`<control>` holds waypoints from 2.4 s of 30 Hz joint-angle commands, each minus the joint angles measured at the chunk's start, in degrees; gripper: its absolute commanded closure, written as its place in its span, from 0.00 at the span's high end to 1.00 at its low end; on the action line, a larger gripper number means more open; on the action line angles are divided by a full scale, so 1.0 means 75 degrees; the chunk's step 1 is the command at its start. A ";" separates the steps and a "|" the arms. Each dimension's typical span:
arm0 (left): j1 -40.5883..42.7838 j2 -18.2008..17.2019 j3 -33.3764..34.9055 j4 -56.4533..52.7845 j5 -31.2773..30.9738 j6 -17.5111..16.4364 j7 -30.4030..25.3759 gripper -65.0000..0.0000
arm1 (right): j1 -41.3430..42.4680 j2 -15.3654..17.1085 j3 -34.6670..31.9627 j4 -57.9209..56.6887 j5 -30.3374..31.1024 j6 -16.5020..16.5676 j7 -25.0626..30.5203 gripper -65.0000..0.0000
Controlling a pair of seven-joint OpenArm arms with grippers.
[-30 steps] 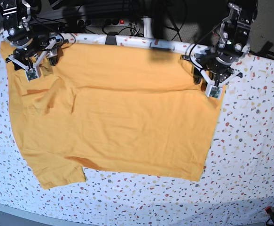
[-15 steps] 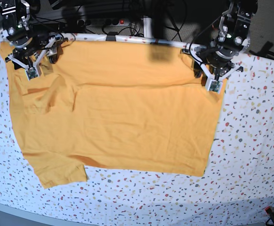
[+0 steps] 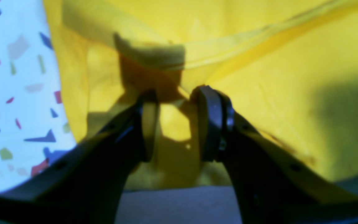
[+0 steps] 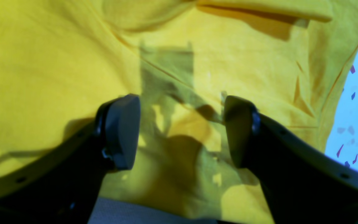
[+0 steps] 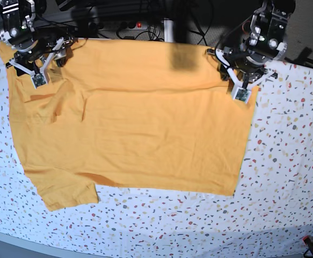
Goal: Fold the T-shirt properly
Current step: 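Release the shirt and move both grippers to its side edges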
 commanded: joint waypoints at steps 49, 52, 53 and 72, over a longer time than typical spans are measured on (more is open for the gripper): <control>-0.2358 -0.0026 0.0000 0.0344 0.0717 0.0478 -0.2069 0.33 | 0.1676 0.0082 0.0017 0.1218 -0.0093 -0.0085 0.0554 0.65; -0.2926 -0.0026 0.0000 0.0344 0.0717 0.0478 -0.2072 0.33 | 0.2180 0.0082 0.0017 0.1218 0.0125 -0.0085 0.0557 0.65; -0.3104 -0.0026 0.0000 0.0344 0.0720 0.0478 -0.2072 0.33 | 0.2352 0.0076 0.0017 0.1218 0.0251 -0.0085 0.0560 0.65; -0.6257 -0.0026 0.0000 -0.1250 0.0714 0.0478 -0.2107 0.33 | 0.4922 -0.0766 0.0017 0.1218 0.0796 -0.0076 0.0236 0.65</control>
